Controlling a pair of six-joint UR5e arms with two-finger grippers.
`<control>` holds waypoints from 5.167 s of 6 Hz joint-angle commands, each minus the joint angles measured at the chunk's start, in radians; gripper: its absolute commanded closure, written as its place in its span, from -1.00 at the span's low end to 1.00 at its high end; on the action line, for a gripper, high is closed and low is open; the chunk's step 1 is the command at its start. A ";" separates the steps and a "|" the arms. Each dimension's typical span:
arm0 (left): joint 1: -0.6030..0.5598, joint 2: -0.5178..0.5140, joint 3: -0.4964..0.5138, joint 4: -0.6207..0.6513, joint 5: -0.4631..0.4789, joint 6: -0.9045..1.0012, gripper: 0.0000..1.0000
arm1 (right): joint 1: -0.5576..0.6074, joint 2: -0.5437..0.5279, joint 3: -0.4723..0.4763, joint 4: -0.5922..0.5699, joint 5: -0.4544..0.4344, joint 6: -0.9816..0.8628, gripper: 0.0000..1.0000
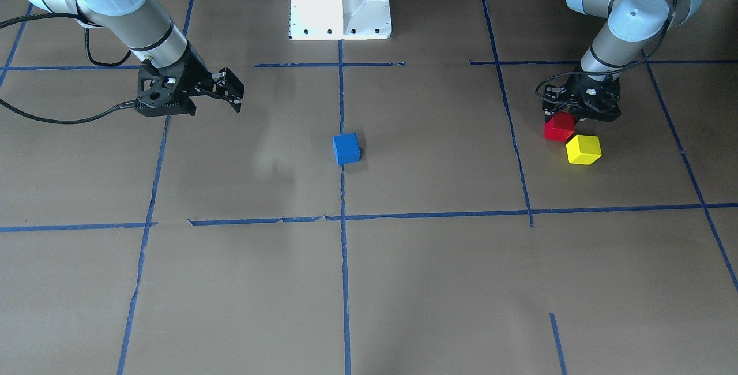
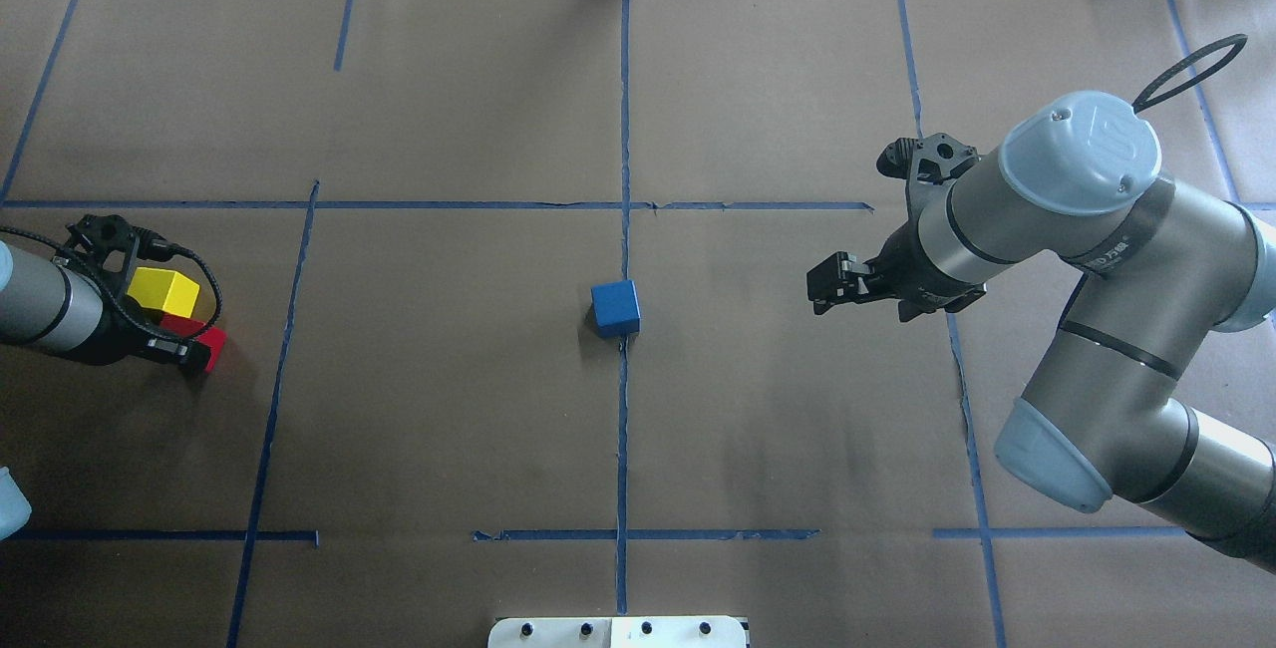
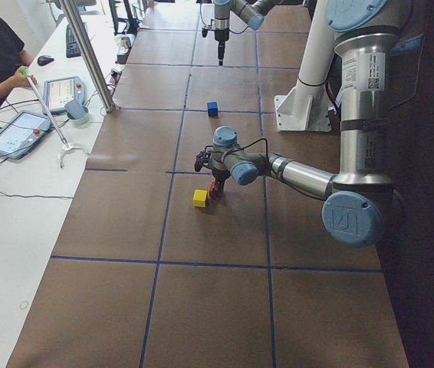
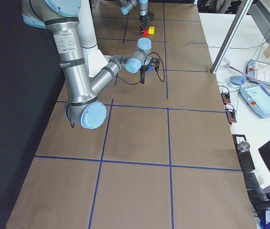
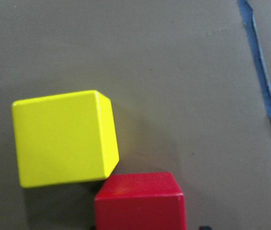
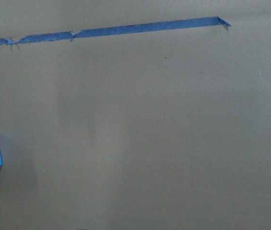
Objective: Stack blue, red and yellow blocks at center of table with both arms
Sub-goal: 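Grasp the red cube with the left gripper and lift it, then carry the red cube with the left gripper onto the blue cube, then open the left gripper and move it back toward the yellow cube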
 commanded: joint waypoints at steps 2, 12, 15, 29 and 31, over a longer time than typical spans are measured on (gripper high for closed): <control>0.002 -0.239 -0.023 0.121 0.068 -0.188 1.00 | 0.005 -0.016 0.008 0.000 -0.014 0.000 -1.00; 0.220 -0.984 0.321 0.638 0.062 -0.498 0.97 | 0.186 -0.306 0.115 0.003 0.044 -0.364 -1.00; 0.223 -0.986 0.355 0.567 0.065 -0.506 0.95 | 0.186 -0.306 0.112 0.003 0.044 -0.364 -1.00; -0.109 -0.248 -0.185 0.425 -0.142 0.064 -0.97 | 0.186 -0.306 0.109 0.005 0.044 -0.365 -1.00; -0.239 -0.109 -0.150 0.417 -0.305 0.164 -0.98 | 0.189 -0.312 0.112 0.005 0.046 -0.365 -1.00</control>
